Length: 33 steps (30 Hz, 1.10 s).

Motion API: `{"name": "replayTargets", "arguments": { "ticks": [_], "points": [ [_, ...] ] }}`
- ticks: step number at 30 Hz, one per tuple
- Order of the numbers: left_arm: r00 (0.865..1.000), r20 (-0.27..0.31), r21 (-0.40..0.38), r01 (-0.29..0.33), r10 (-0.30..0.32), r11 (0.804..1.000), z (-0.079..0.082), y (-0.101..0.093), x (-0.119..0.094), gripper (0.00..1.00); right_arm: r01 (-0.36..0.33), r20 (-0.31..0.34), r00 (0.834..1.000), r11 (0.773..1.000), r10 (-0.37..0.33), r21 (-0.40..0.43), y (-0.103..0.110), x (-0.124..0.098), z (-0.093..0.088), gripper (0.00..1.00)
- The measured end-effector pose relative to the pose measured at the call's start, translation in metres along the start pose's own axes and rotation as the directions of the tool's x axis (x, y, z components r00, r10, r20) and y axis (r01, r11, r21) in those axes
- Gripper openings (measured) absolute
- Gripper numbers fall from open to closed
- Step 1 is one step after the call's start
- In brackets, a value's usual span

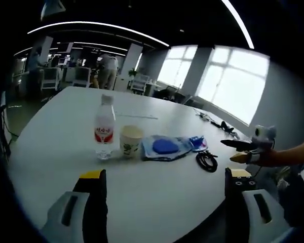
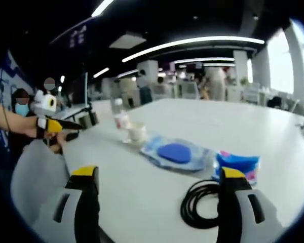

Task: Arrange the tabletop items into an orderly group along one side of the table until the central work area is clear of visible clutter.

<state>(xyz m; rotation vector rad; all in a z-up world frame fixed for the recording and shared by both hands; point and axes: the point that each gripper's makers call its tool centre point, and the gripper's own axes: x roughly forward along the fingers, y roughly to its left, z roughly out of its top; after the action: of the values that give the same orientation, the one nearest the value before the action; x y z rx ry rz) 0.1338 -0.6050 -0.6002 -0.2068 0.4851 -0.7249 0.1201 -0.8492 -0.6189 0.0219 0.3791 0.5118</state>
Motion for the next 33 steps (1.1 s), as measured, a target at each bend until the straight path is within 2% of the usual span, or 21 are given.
{"name": "replayTargets", "arguments": {
  "ticks": [6,14,19,24,33],
  "points": [
    [1.0,-0.02,0.006,0.009,-0.009,1.0,-0.004,0.0,0.002,0.97,0.025,-0.024,0.999,1.0,-0.024,0.014,0.01,-0.009,-0.005,0.95],
    [0.999,-0.041,0.01,0.024,-0.023,1.0,-0.009,-0.004,0.005,0.96,0.068,-0.006,0.998,0.995,-0.067,0.073,0.018,-0.016,-0.006,0.94],
    [0.999,-0.026,-0.005,0.019,-0.019,1.0,-0.009,-0.004,0.005,0.96,0.09,0.013,0.996,0.991,-0.092,0.1,0.02,-0.022,-0.005,0.94],
    [1.0,-0.014,-0.016,0.013,-0.013,1.0,-0.009,-0.003,0.005,0.95,0.087,-0.014,0.996,0.994,-0.086,0.064,0.021,-0.024,-0.01,0.93],
    [1.0,-0.016,-0.053,0.018,-0.019,0.998,-0.016,-0.004,0.003,0.93,0.121,-0.007,0.993,0.988,-0.121,0.097,0.01,-0.03,-0.01,0.92]
  ]
}}
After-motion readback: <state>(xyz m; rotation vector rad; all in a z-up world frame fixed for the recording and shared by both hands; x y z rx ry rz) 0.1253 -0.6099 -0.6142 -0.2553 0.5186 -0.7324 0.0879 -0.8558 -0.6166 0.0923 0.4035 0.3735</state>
